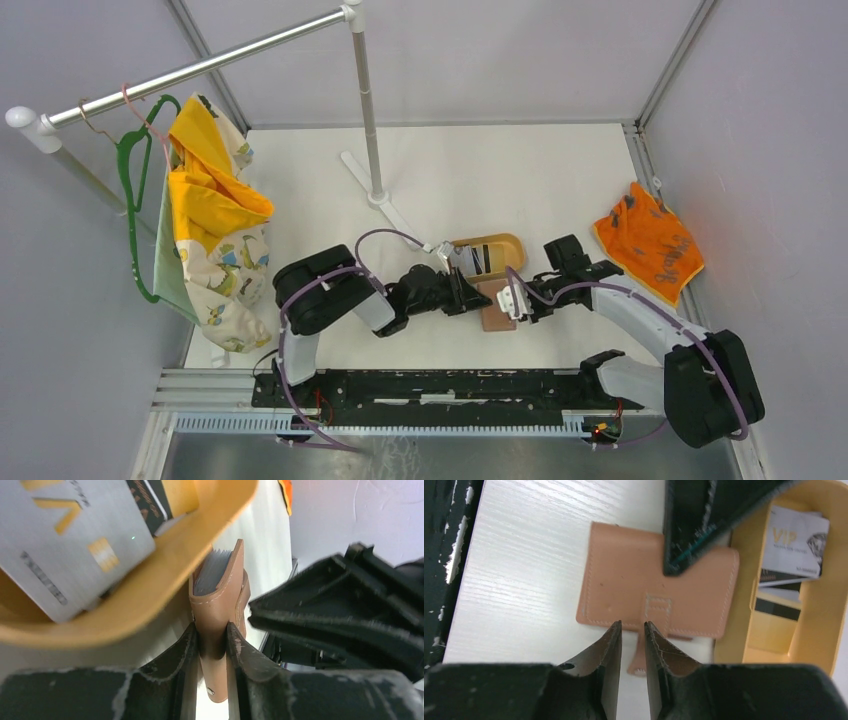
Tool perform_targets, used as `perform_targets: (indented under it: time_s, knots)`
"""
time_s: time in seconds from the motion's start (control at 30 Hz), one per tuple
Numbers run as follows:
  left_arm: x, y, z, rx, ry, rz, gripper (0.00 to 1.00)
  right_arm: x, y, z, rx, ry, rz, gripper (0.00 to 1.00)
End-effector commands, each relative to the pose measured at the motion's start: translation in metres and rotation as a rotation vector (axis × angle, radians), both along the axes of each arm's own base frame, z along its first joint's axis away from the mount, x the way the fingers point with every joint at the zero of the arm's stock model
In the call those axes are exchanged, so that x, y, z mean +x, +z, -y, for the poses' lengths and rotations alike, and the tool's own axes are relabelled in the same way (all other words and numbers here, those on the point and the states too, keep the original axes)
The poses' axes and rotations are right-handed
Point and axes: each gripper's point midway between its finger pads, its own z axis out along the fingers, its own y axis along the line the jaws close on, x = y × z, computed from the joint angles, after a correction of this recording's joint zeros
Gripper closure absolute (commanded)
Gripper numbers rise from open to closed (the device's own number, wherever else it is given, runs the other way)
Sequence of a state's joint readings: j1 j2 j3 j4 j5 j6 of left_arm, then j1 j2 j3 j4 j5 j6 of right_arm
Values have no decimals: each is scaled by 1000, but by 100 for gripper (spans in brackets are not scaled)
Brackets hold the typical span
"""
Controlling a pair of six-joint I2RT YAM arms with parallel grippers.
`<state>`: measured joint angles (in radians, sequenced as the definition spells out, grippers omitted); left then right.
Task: Put the credit cards into the card holder
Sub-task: Close the card holder at the center of the board.
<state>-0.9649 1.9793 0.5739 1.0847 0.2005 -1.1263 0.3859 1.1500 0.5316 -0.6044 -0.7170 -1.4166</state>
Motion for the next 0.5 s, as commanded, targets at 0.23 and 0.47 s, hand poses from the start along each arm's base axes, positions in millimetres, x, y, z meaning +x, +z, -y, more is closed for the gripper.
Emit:
perform_targets:
  time_s: [0.23, 0.47]
  knots:
    - [-7, 52, -54, 517, -18, 576, 98, 29, 83, 12, 249, -196, -3, 69]
    - [2, 96, -96, 941, 20, 812, 98, 60, 99, 33, 328, -409, 0, 68]
